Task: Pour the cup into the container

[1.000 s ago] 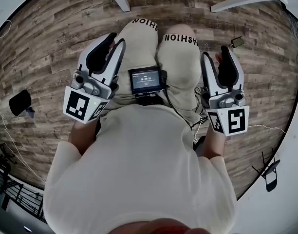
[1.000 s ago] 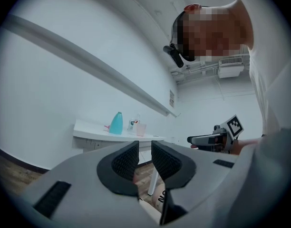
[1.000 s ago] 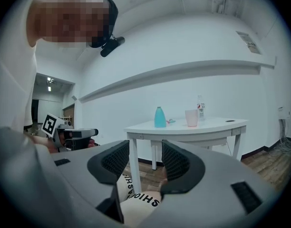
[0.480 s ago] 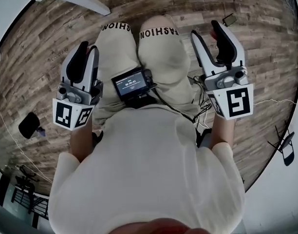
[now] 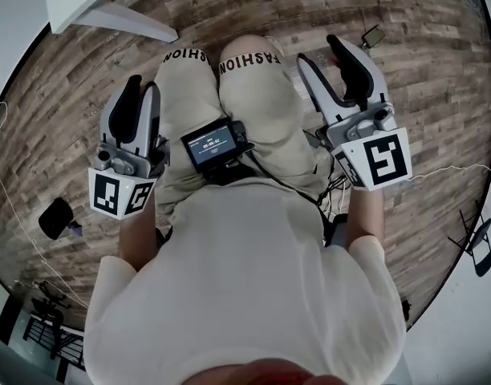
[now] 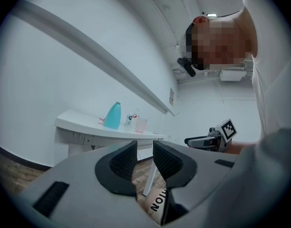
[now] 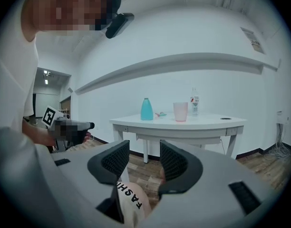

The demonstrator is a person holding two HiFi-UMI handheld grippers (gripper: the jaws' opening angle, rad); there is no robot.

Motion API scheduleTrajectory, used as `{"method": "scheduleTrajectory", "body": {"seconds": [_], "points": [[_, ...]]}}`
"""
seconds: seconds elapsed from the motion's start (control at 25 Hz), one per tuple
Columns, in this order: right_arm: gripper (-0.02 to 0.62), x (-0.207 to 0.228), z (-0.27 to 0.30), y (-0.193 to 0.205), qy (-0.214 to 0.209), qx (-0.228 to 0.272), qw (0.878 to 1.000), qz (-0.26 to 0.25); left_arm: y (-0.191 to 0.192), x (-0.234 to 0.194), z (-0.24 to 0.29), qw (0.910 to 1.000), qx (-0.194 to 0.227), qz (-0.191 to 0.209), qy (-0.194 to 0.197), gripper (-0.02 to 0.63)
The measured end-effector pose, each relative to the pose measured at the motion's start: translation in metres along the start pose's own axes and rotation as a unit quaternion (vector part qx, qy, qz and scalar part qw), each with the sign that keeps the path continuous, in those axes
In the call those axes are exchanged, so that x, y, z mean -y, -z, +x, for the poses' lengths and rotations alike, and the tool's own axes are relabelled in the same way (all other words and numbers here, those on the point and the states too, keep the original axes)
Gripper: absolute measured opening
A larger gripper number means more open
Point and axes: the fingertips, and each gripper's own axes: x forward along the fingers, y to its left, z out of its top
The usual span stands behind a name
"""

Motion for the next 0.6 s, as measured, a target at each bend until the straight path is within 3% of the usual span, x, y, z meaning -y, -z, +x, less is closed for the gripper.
{"method": "scheduleTrajectory", "body": {"seconds": [0.32, 0.6], "points": [[0.196, -0.007, 0.006, -0.025, 0.003, 0.022, 1.000, 0.015, -0.032, 0.006, 0.002, 0.9995, 0.018, 0.025, -0.007, 0.098], [0.196, 0.006, 0.020, -0.054, -0.010, 0.035, 0.999, -0.007, -0.057, -0.002, 0.019, 0.9986, 0.028, 0.035, -0.028, 0.098]]}}
